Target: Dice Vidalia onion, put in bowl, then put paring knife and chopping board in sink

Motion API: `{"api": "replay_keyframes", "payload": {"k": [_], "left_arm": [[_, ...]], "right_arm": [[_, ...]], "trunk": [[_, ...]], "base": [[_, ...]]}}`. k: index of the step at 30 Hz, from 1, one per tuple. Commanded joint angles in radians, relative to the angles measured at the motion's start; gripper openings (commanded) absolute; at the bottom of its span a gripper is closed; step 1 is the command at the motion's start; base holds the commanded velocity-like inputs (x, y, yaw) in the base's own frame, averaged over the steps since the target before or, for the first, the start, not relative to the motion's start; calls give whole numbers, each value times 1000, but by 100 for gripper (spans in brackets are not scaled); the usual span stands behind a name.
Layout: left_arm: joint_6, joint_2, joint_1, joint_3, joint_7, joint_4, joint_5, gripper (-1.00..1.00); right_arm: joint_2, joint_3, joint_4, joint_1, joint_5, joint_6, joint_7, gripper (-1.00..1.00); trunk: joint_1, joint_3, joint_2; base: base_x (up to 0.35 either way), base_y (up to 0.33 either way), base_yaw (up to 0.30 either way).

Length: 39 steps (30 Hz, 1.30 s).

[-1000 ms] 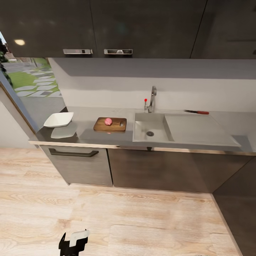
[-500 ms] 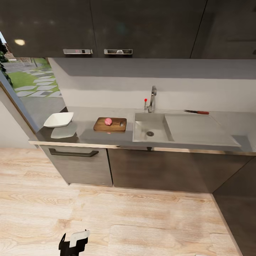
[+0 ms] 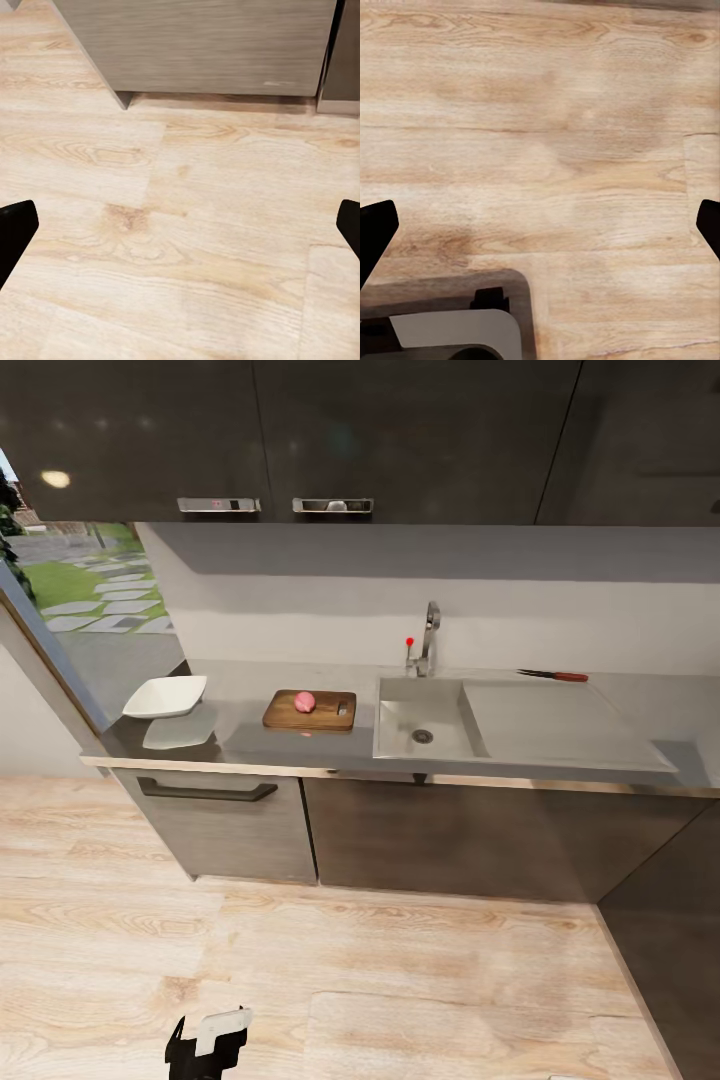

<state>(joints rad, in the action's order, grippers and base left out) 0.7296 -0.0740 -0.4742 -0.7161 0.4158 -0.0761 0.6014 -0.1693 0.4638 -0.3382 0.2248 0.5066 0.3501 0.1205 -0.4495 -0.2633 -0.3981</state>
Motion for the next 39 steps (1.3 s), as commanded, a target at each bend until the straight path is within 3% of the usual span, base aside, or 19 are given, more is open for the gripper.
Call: {"api": "replay_keyframes", "payload": {"k": [1, 21, 39], "left_arm": [[2, -1, -1, -6, 8, -4, -3, 100], [2, -1, -1, -6, 8, -4, -3, 100], [-10, -2, -1, -6, 7, -4, -3, 100]], "right_arm": [[-1, 9, -1, 1, 5, 2, 7, 100], [-1, 9, -1, 1, 4, 4, 7, 100], [-1, 8, -1, 1, 4, 4, 7, 100]], "trunk": [[-1, -2, -2], [-1, 0, -2], [-1, 26, -2]], "base": [[0, 0, 0], [0, 0, 0], [0, 0, 0]]}}
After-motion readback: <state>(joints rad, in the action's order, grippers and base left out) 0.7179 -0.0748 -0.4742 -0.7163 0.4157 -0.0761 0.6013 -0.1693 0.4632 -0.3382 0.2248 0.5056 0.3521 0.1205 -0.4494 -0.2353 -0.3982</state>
